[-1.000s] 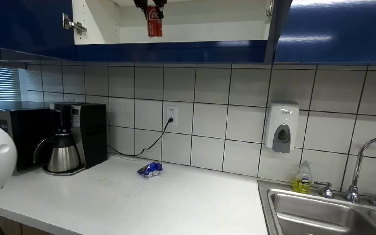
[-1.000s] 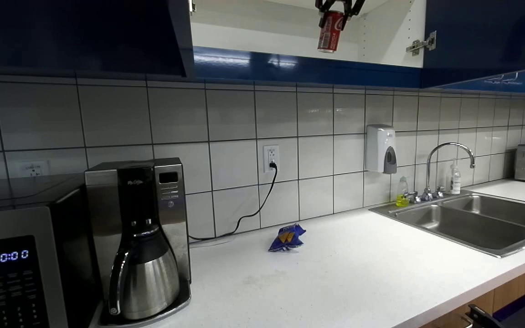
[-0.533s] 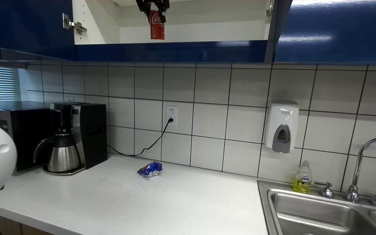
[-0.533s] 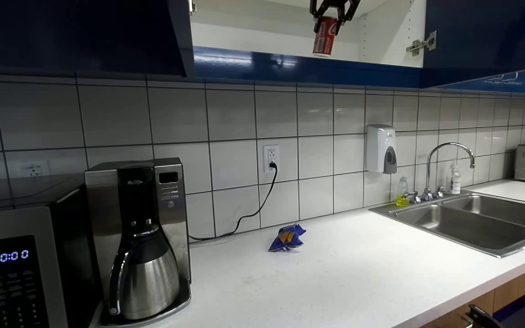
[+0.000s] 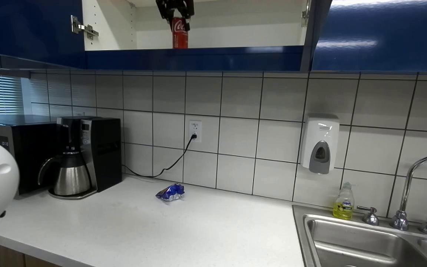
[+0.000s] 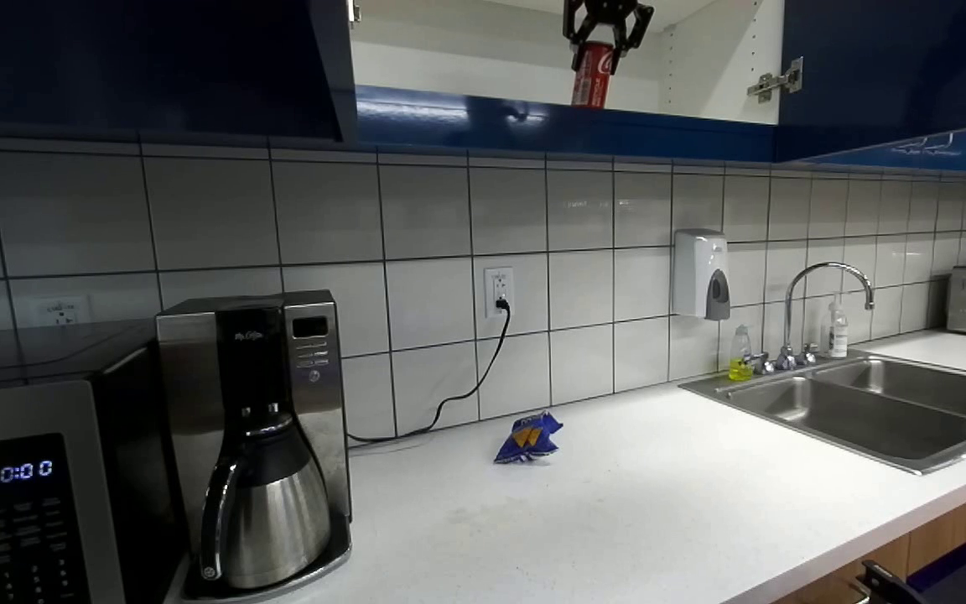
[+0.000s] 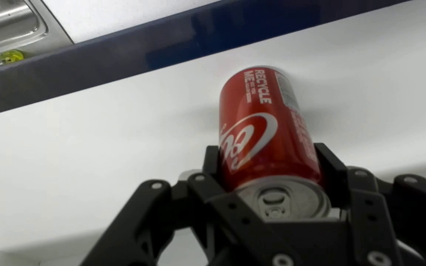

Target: Put the red can inside the open cabinet

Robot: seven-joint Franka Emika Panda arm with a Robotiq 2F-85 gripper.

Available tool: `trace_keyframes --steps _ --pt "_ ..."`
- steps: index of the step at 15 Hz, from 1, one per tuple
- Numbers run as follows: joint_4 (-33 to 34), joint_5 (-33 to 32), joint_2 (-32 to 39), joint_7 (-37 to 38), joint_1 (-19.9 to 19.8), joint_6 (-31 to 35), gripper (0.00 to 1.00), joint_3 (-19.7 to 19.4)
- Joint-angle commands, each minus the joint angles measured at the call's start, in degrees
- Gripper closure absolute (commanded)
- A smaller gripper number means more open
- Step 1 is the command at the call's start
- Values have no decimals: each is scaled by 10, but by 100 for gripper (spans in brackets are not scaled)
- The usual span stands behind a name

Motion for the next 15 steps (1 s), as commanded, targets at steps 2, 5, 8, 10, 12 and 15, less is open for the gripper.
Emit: trace_keyframes --steps 2,5,8,10,12,15 --pt "60 -14 32 23 2 -42 61 4" --pt "80 -17 46 25 4 -67 61 4" --pt "100 -22 59 28 6 -83 61 3" --pt "111 -24 66 28 7 -90 61 3" --pt "119 -25 72 30 8 -95 61 2" --pt "131 -28 80 31 9 -102 61 2"
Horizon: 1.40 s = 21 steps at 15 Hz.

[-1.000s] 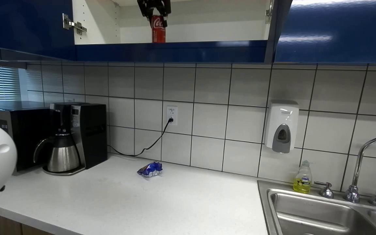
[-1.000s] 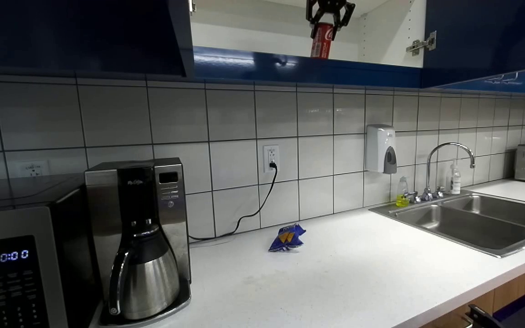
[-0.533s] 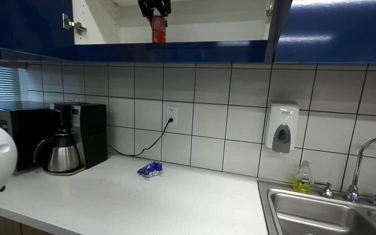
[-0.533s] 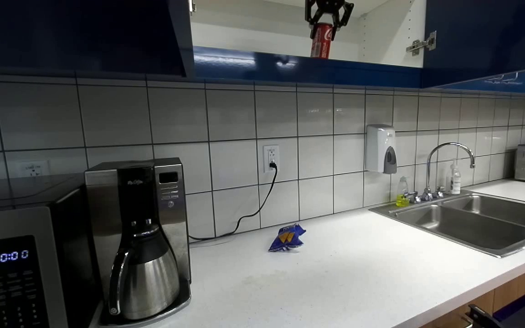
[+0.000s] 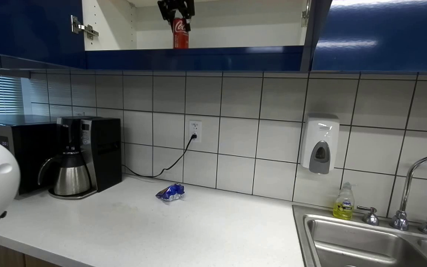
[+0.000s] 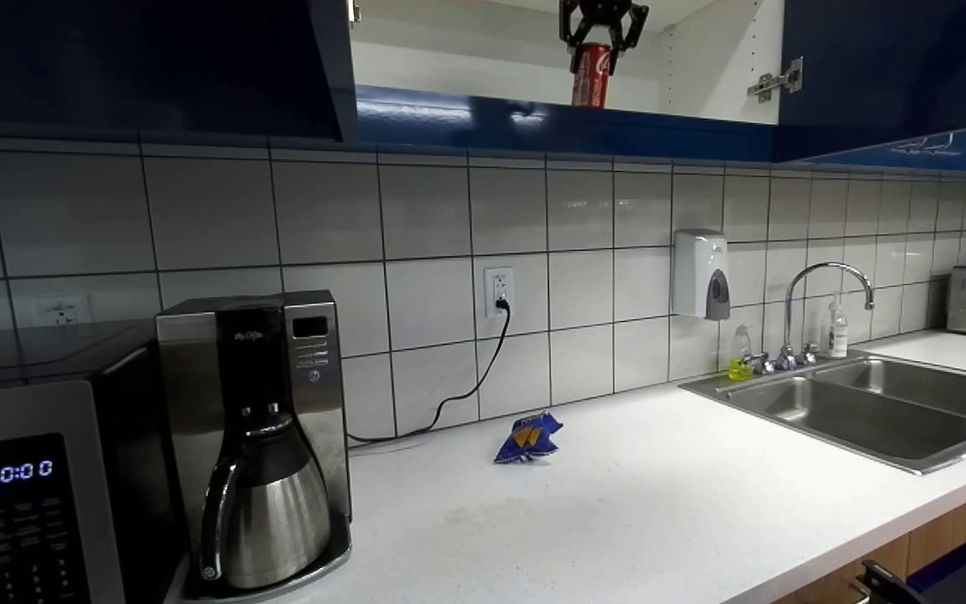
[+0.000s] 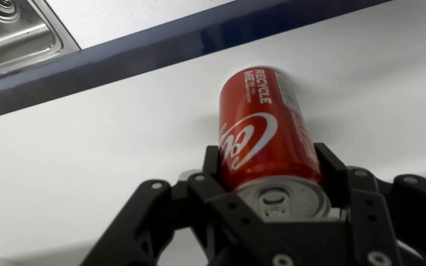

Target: Put the red can inside the open cabinet

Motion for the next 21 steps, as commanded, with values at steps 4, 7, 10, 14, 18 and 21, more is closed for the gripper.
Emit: trace_keyframes --steps 4,7,10,14,18,21 --pt "49 -17 33 23 4 -32 61 2" --pt "59 -19 41 25 5 -34 61 2" --pt "66 -23 48 26 6 -36 11 2" --pt "70 -27 56 27 7 -42 0 1" --pt "74 -29 62 30 8 -46 0 1" --pt "75 -30 59 28 7 -48 0 1"
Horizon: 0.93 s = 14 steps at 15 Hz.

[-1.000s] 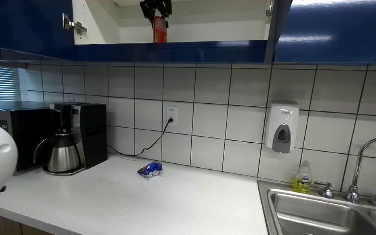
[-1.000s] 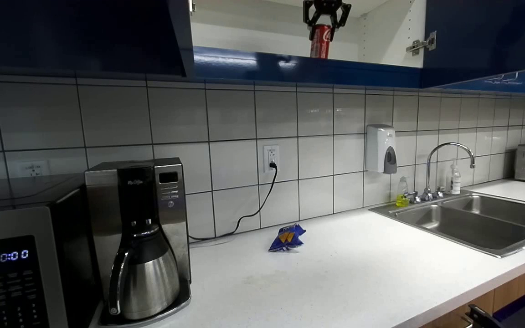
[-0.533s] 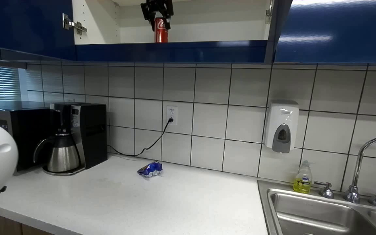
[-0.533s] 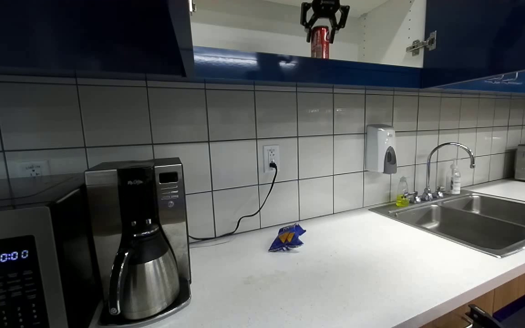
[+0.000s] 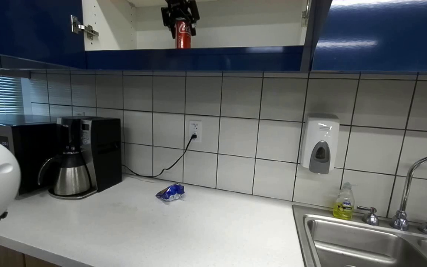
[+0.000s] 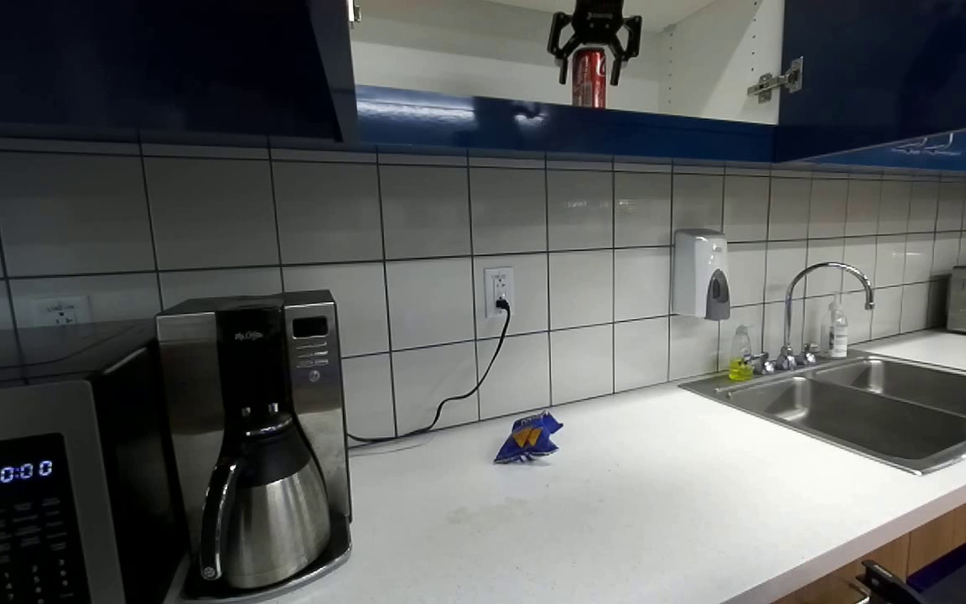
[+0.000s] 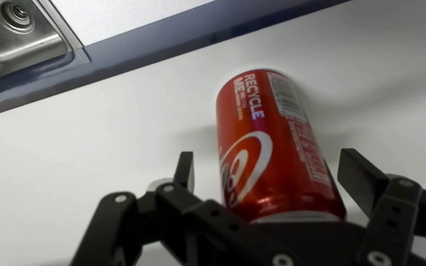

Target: Put the red can inside the open cabinet

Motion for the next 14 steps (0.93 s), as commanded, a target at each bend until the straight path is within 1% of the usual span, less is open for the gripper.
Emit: trace_keyframes --steps 1,8,14 --pt "26 -12 6 14 4 -21 0 1" --pt "29 -8 0 8 2 -26 0 0" --pt "13 -5 -19 3 1 -26 0 -1"
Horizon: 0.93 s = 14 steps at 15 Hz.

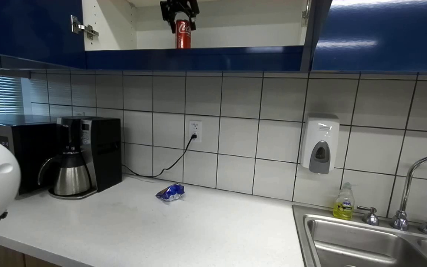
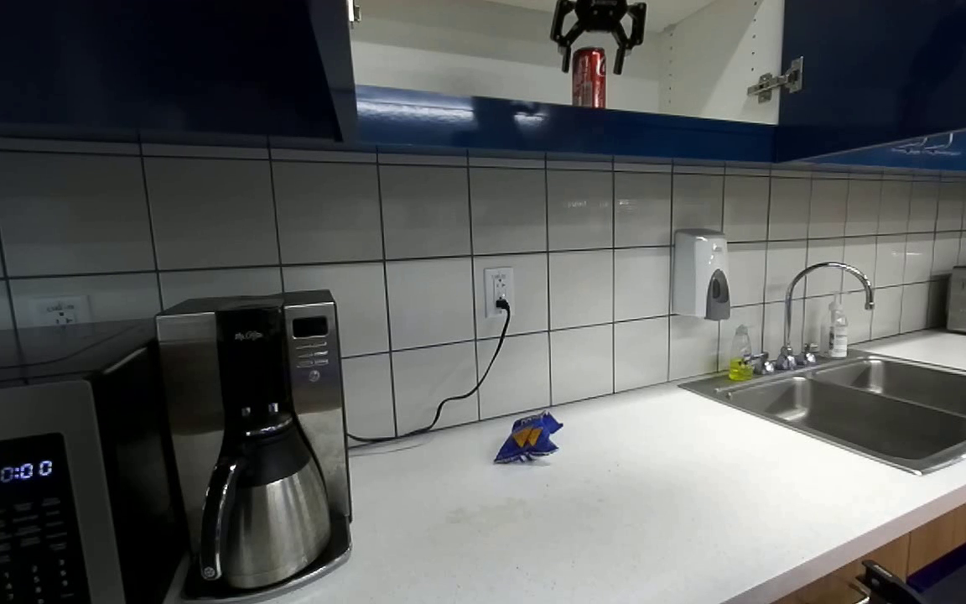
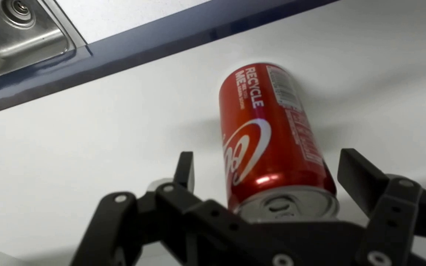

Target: Put the red can inside the open cabinet

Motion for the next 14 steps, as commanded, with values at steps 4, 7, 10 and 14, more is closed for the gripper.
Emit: trace_keyframes --steps 4,7,10,14 --pt "-17 -2 -34 -1 -2 -17 0 -3" --pt "-27 -2 -47 -3 -2 -17 0 -5" --pt "-41 -1 -60 -7 -2 -15 0 -7" --pt "-80 5 -93 -15 -3 -9 0 -10"
